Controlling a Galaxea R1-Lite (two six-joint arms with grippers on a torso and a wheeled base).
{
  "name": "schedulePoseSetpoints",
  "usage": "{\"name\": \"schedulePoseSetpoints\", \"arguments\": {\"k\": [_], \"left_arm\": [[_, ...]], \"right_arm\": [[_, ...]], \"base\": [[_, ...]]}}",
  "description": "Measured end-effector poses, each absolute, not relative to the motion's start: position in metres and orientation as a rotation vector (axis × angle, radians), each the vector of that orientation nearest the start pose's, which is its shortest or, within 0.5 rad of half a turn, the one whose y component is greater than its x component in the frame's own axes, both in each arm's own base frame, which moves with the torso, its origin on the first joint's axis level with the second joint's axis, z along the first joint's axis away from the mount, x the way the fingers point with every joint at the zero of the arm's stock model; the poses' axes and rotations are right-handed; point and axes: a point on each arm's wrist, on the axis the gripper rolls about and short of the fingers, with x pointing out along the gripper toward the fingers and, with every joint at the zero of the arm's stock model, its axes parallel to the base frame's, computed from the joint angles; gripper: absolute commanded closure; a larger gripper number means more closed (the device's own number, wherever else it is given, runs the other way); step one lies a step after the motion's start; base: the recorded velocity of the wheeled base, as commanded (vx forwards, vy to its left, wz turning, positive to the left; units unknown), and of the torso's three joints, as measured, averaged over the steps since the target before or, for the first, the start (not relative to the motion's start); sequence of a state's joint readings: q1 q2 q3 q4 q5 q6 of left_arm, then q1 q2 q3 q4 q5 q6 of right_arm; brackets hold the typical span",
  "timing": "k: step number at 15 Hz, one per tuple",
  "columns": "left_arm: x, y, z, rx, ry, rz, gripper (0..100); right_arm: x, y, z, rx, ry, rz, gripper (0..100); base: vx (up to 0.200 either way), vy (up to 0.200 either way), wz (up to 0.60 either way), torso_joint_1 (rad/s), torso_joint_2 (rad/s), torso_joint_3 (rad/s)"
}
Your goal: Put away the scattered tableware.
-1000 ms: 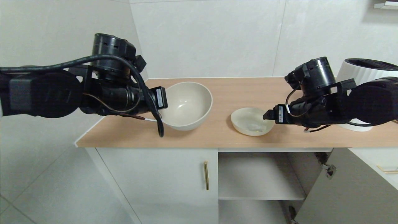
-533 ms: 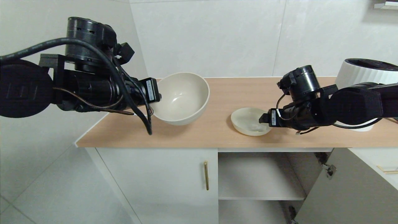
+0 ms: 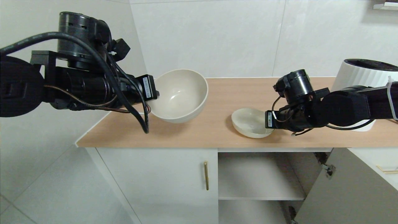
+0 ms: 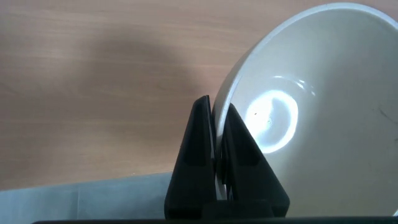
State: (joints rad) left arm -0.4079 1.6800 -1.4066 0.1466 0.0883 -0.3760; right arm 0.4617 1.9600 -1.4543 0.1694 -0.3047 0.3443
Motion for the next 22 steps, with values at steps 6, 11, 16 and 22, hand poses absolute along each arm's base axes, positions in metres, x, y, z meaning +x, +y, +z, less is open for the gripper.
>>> {"name": "schedulePoseSetpoints", "arguments": {"k": [6,11,16,22], "left_arm": [[0.277,-0.12,0.28,-0.242,0.473,-0.239,100],[0.248,-0.114,0.267,-0.224,0.52,-0.251,100],[0.214,-0.1,0.247,-0.208,0.581,-0.245,100],[0.203,-0.095,0.242,-0.207,0.592,-0.245,100]], "right_arm": [[0.314,0.151,0.229,0.147,0.618,0.112,100],[0.232,0.139,0.257,0.156,0.587,0.26,100],[0.178,0.122,0.251,0.179,0.588,0.279,100],[0.165,0.121,0.242,0.178,0.605,0.27,100]], "base": [[0.0,0.0,0.0,0.0,0.0,0.0],[0.0,0.0,0.0,0.0,0.0,0.0],[0.0,0.0,0.0,0.0,0.0,0.0],[-0.133,0.0,0.0,0.005,0.0,0.001]]}}
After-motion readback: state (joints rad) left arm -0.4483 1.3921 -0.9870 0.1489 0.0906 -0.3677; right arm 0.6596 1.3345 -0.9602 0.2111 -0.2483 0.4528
